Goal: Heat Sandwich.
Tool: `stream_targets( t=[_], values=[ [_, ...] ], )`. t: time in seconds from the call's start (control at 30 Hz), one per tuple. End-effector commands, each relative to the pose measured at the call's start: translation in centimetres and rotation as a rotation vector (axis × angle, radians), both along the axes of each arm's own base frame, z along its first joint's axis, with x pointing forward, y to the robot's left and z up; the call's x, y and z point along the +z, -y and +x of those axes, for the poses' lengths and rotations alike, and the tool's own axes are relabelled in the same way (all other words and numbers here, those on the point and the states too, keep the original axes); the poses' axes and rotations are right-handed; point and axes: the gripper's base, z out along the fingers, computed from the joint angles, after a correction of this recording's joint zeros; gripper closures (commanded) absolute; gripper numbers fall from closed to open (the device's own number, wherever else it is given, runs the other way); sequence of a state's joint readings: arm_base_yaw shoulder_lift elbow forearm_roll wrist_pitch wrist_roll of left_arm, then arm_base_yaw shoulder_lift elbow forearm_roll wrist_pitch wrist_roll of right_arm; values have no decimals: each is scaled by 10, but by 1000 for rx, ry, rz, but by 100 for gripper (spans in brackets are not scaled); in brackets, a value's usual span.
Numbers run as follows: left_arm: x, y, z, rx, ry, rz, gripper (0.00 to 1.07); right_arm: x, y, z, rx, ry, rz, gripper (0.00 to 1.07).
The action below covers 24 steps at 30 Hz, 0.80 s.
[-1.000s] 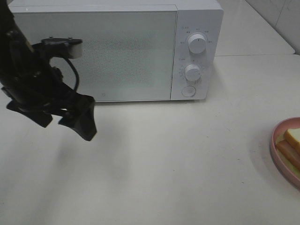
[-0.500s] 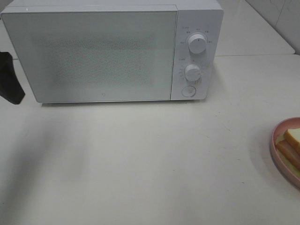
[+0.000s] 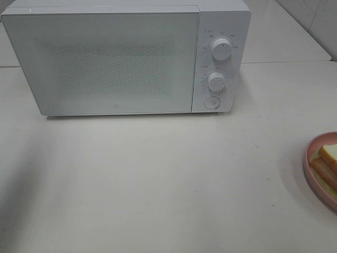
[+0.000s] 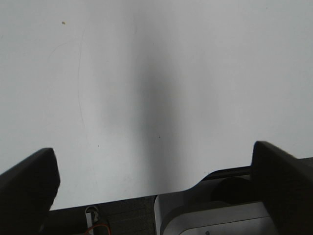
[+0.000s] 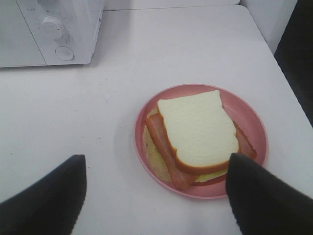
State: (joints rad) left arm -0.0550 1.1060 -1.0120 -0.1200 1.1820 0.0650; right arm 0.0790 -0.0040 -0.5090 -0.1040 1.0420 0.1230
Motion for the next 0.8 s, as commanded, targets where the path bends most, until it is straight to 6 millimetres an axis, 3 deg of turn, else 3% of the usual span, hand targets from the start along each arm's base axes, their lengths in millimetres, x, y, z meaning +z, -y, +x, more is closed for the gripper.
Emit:
stream_targets(
  t=[0.03, 0.13, 0.27, 0.5, 0.8],
  values=[
    [-14, -4, -21, 17, 9, 18, 7, -2, 0, -4, -3, 22, -10, 31],
    [-22, -6, -35, 22, 29, 32, 7, -2, 0, -4, -3, 22, -10, 31],
    [-43, -10, -72, 20, 96, 59, 7, -2, 0, -4, -3, 22, -10, 31],
    [-63, -13, -105, 27, 215, 59, 7, -2, 0, -4, -3, 22, -10, 31],
    [-53, -14, -145, 36, 437, 31, 7, -2, 0, -4, -3, 22, -10, 31]
  ],
)
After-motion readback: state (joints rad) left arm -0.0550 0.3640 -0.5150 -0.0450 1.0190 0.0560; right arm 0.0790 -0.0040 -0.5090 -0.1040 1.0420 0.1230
